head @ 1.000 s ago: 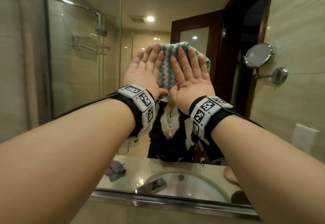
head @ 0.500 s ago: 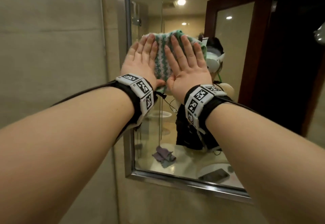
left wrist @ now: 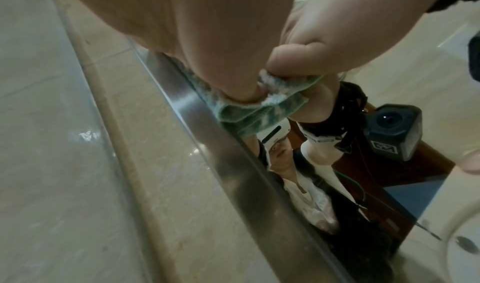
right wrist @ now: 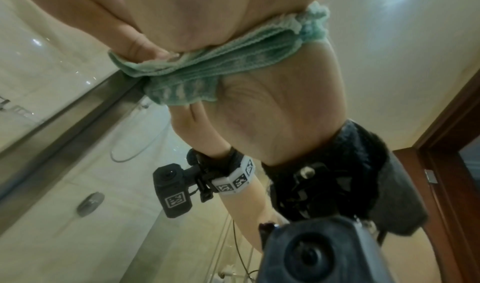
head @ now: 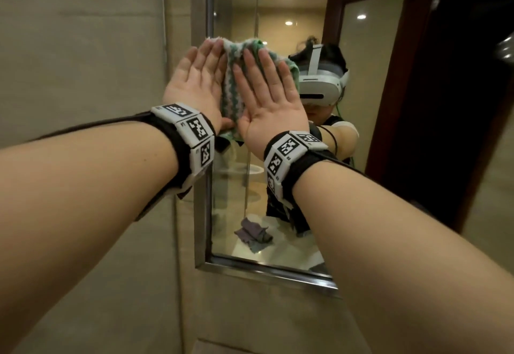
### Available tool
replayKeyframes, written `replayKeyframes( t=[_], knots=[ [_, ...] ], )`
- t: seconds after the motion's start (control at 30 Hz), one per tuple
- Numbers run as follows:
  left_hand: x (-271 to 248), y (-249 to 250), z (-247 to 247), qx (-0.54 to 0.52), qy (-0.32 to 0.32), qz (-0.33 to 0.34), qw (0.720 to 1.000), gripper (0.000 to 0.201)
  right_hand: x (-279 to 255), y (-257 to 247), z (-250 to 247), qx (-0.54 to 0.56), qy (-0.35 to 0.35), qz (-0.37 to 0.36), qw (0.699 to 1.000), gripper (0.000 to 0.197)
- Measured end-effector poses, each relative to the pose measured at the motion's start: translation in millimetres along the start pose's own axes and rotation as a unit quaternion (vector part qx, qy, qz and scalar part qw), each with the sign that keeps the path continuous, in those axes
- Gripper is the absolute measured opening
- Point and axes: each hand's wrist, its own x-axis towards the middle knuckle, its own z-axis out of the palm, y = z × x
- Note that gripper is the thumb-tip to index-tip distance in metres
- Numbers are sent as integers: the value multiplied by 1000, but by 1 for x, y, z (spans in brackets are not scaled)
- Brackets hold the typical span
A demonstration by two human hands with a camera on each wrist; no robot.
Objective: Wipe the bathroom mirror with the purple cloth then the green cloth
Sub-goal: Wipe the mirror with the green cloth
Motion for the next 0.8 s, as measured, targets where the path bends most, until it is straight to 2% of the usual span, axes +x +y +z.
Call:
replayKeyframes(
  t=[0.2, 0.3, 0.53, 0.8],
  knots=[
    [-5, 26, -9, -73, -20, -11, 997, 102, -16, 30, 1, -16, 0, -24, 1000, 66],
    [-5, 41, -19, -94, -2, 2, 996, 100, -27, 49, 0, -24, 3, -16, 1000, 65],
    [-9, 96, -60, -110, 48, 47, 992, 97, -68, 112, -5, -28, 8, 31, 999, 64],
    [-17, 192, -124, -142, 89, 112, 980, 99, -140, 213, -8, -34, -7, 98, 995, 64]
  ],
)
